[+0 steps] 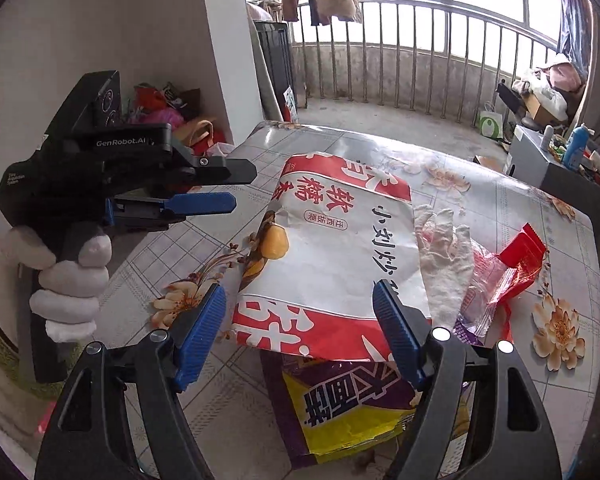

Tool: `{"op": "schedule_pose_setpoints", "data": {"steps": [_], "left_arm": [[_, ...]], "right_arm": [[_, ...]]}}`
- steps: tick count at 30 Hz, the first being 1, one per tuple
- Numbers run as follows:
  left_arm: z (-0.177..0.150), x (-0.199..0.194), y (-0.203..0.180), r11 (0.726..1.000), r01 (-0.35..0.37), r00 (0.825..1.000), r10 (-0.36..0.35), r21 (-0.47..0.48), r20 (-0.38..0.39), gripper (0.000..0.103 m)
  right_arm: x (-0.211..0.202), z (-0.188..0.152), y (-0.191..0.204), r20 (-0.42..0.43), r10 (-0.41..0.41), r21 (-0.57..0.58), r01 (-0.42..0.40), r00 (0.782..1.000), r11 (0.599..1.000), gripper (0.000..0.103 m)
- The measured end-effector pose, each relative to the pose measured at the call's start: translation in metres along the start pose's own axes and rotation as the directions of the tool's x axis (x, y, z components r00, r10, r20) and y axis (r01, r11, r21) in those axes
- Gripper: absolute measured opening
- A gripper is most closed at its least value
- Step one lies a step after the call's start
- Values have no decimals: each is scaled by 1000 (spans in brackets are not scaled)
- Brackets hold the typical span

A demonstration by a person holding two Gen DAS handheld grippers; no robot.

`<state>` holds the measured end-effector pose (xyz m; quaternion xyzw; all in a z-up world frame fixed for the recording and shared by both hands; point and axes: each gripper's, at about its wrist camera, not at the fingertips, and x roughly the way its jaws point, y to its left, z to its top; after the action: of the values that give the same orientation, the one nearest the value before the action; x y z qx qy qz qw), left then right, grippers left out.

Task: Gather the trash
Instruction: 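Grasp the red-and-white snack bag with the right tool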

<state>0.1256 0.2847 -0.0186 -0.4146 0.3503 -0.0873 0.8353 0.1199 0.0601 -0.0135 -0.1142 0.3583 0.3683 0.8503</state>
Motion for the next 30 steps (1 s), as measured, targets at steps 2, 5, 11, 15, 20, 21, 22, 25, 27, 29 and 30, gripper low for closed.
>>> {"op": "schedule_pose_setpoints", "data": {"steps": [2, 5, 11, 15, 20, 21, 22, 25, 27, 29, 30], "left_arm": [[0, 7, 1, 999, 32, 999, -32, -7, -26, 40], [-1, 16, 2, 997, 74, 995, -75, -16, -61, 32], [3, 16, -12, 992, 130, 990, -129, 9, -56, 25], [4, 7, -31, 981, 182, 983, -181, 61, -27, 25], [-6, 0, -64, 963, 216, 976, -217, 162, -12, 25], [-10, 2, -72, 959, 212, 977, -213, 191, -14, 25], [-14, 6, -79, 955, 203, 979, -204, 218, -19, 25], [-31, 26, -92, 948, 151, 988, -139, 280, -62, 25], [-44, 46, -94, 944, 113, 992, -87, 309, -96, 25], [-57, 67, -90, 946, 86, 988, -41, 312, -149, 24], [-63, 75, -86, 948, 87, 984, -33, 307, -176, 22]], "right_arm": [[12, 0, 11, -13, -20, -21, 20, 1000, 1000, 74], [28, 1, 26, -40, -121, -65, 119, 992, 991, 71], [6, 1, 29, 4, -163, -2, 163, 987, 987, 23], [-33, 6, 7, 104, -105, 114, 93, 989, 989, 20], [-84, 4, -48, 262, 30, 332, -120, 965, 936, 19], [-91, -1, -60, 287, 67, 374, -176, 956, 911, 19], [-96, -7, -73, 309, 93, 419, -224, 946, 880, 19], [-96, -30, -103, 324, 135, 517, -295, 936, 803, 19], [-89, -45, -118, 297, 133, 569, -287, 946, 770, 19], [-81, -59, -130, 289, 148, 612, -301, 946, 731, 20], [-80, -64, -133, 297, 161, 619, -318, 941, 718, 22]]}}
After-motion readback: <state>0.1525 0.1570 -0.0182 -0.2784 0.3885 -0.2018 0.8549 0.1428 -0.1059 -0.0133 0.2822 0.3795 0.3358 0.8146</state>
